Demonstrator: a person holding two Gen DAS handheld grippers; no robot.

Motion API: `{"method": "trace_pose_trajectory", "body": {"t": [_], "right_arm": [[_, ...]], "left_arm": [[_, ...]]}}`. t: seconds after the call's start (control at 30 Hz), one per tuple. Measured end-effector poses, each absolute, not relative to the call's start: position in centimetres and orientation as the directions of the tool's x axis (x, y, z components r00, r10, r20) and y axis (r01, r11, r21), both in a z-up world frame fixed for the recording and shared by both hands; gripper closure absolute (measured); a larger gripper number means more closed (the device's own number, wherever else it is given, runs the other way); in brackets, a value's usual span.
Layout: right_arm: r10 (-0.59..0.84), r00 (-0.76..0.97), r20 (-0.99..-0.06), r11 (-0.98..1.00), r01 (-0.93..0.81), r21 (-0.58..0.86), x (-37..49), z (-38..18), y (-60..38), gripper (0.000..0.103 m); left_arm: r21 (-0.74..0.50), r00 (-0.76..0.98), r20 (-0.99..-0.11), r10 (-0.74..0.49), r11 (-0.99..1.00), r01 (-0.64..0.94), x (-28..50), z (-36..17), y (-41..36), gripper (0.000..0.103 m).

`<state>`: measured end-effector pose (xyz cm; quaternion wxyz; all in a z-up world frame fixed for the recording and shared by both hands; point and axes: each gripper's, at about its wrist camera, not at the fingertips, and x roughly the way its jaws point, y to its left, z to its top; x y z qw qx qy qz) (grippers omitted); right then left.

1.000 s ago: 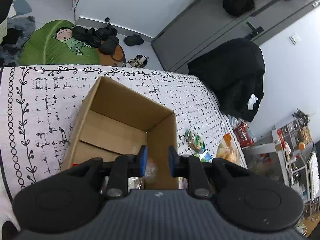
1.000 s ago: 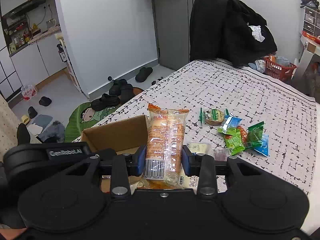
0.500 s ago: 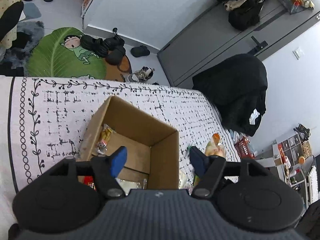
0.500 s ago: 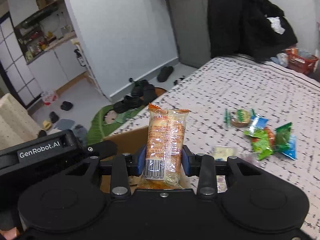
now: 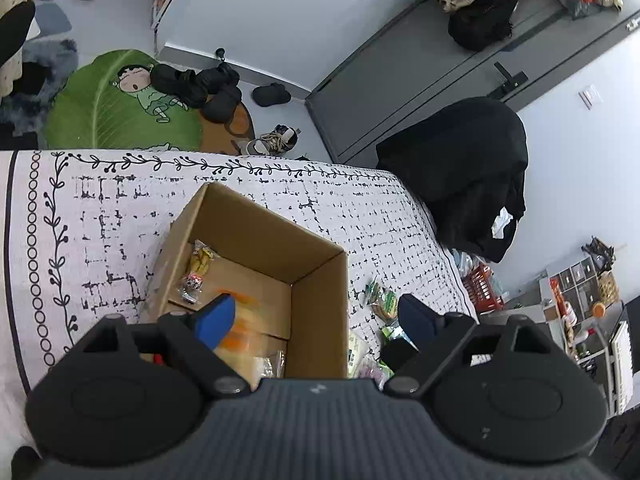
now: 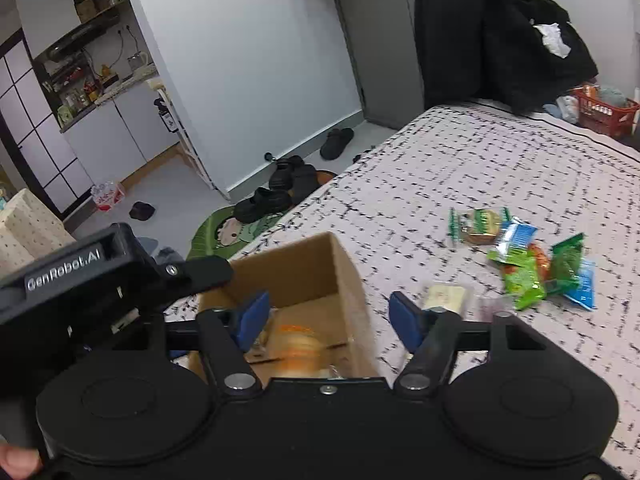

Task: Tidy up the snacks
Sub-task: 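Open left tool over the box while right tool releases the bread roll into it, then move left tool to the yellow cream cake bar while right tool approaches the green packet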

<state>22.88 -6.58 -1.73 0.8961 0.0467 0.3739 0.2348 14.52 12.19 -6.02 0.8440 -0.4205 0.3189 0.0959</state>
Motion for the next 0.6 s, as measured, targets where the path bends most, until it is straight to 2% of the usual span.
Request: {"method": "trace_pose_trajectory", "body": {"t": [0.07,0.23,0.47,0.6], "right_arm": [[0.446,0.618,-0.647,0.890,-0.384,0.246,22.6,-1.7,-7.3,0.025],[0.424,0.639,-0.641,0.901,-0.368,0.229,22.3,-1.5,-9.1,0.014],[0.393,0.675,-0.625,0.918,-0.333,0.217,22.6,-1.3,-12.1,0.002],[0.361,0.695,-0.623,0.932,-0.296,0.210,22.9,-1.6,-14.0,0.000]], "left_arm": [[-0.649,0.777,-0.619,-0.115,0.632,-0.424,14.6,-6.1,11.9,0.013],[-0.634,0.775,-0.621,-0.116,0.656,-0.409,14.9,-5.9,11.1,0.000],[-0.582,0.765,-0.635,-0.110,0.719,-0.380,15.4,-5.5,9.5,0.000],[-0.570,0.764,-0.635,-0.114,0.737,-0.363,15.6,-5.2,8.6,0.000]]}}
